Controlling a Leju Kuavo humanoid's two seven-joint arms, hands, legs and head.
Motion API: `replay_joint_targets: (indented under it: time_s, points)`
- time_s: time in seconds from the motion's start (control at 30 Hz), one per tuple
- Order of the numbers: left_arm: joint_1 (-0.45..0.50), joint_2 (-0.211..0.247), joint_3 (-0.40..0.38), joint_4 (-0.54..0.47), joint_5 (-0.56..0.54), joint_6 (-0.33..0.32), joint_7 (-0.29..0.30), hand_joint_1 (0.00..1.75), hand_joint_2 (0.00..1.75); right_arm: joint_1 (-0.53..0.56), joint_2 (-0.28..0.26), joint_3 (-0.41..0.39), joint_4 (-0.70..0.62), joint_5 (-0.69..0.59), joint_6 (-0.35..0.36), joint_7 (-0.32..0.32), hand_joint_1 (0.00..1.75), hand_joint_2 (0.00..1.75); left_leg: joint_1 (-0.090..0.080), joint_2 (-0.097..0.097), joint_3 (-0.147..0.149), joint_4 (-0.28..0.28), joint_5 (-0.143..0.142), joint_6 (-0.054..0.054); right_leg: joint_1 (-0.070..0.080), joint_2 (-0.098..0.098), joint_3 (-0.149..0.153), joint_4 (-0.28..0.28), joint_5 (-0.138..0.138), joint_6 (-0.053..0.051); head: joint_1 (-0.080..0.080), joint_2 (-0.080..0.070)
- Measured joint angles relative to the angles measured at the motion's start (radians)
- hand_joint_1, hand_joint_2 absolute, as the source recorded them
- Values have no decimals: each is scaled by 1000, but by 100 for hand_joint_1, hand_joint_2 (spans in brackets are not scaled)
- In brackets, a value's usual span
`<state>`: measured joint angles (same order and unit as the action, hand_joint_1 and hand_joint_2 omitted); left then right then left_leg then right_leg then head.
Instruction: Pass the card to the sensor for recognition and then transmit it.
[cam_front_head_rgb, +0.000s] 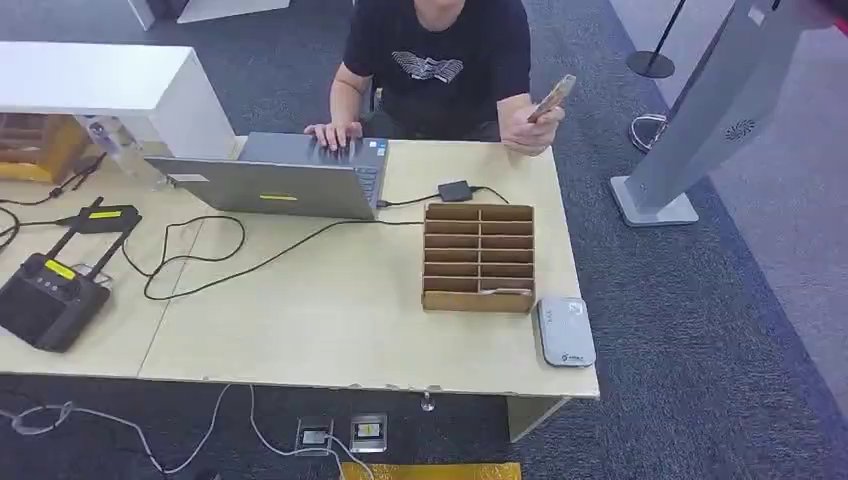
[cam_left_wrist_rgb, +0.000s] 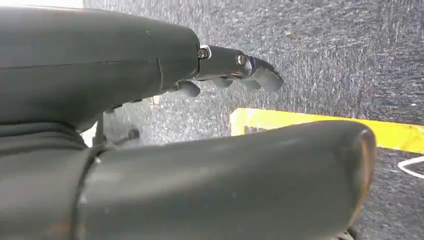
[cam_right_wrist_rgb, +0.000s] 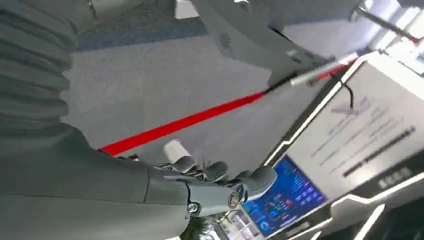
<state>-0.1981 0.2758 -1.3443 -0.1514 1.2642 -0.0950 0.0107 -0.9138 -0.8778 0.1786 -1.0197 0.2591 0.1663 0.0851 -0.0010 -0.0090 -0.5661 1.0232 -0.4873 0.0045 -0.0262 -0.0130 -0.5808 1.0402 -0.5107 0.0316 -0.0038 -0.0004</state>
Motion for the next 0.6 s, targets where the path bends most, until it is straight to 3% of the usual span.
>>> replay_joint_targets:
  time_s: [0.17, 0.37, 0.6]
  points:
    - [0, 7, -19, 0, -18, -18, -8, 0, 0, 88, 22, 104, -35, 73, 24, -19, 0, 175, 1, -1, -1, 0, 0, 0, 1, -2, 0, 0, 0, 0, 0, 0]
    - [-1, 6, -34, 0, -18, -18, -9, 0, 0, 177, 93, 209, -42, 125, 10, -61, 0, 175, 2, -2, -1, 0, 0, 0, 2, -3, 0, 0, -1, -1, 0, 0]
    - [0, 6, -44, 0, -18, -17, -10, 0, 0, 238, 187, 321, -58, 170, -62, -93, 0, 175, 3, -3, -1, 0, 0, -1, 2, -3, 0, 0, -1, -2, 0, 0]
